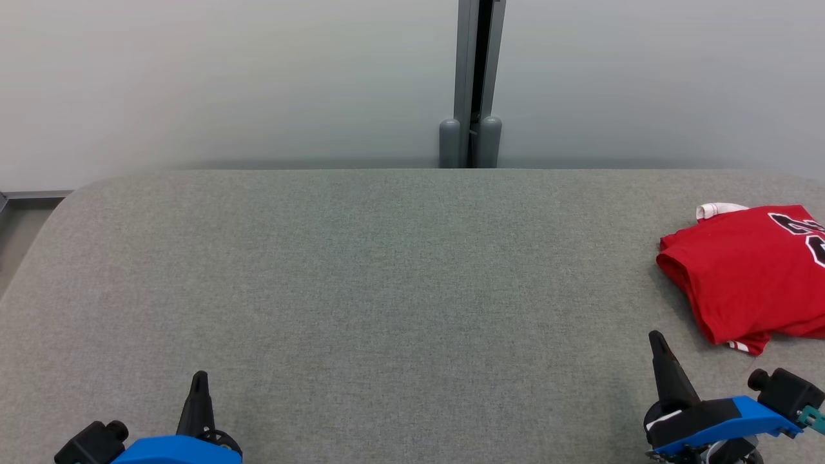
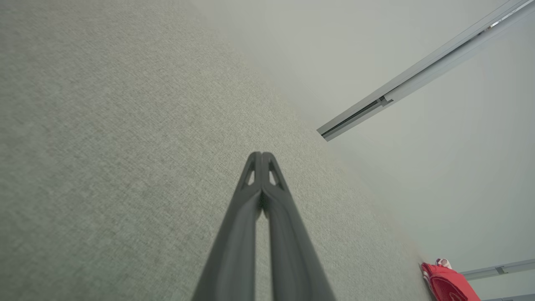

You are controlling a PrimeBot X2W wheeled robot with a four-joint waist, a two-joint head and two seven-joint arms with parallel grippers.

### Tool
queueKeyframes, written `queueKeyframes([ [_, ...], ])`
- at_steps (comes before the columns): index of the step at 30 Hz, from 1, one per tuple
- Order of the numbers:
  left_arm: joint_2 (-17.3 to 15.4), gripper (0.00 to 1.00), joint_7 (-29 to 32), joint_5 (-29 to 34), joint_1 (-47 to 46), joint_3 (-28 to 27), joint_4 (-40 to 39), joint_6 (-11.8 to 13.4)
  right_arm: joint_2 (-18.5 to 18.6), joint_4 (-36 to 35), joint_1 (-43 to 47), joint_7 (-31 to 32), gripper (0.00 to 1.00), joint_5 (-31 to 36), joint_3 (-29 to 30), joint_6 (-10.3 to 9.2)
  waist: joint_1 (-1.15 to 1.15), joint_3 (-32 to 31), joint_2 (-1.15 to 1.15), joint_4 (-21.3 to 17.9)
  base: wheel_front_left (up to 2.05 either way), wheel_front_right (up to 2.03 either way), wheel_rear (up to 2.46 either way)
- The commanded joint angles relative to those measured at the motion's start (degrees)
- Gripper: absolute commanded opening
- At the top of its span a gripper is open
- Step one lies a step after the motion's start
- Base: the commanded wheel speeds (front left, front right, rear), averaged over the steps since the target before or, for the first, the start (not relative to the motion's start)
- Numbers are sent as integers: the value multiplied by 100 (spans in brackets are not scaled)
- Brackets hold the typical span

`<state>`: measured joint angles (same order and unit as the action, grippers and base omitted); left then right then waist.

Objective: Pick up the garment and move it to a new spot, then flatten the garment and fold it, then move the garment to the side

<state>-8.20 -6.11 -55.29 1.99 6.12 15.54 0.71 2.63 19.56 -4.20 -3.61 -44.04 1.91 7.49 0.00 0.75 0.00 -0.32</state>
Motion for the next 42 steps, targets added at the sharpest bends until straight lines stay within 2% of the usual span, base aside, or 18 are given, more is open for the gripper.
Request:
queueKeyframes([
  [1, 10, 0, 40, -149, -186, -87, -84, -52, 20, -106, -119, 35, 0, -201, 30, 0, 0, -1, 0, 1, 0, 0, 0],
  [24, 183, 0, 457, -1367, -424, -495, -115, -322, 26, -270, -171, 370, 0, -1786, 182, 1, 0, -16, 0, 9, 0, 0, 0],
  [42, 289, 0, 713, -2110, -557, -735, -131, -487, 30, -367, -185, 578, 0, -2749, 275, 1, 0, -26, 0, 15, 0, 0, 0],
])
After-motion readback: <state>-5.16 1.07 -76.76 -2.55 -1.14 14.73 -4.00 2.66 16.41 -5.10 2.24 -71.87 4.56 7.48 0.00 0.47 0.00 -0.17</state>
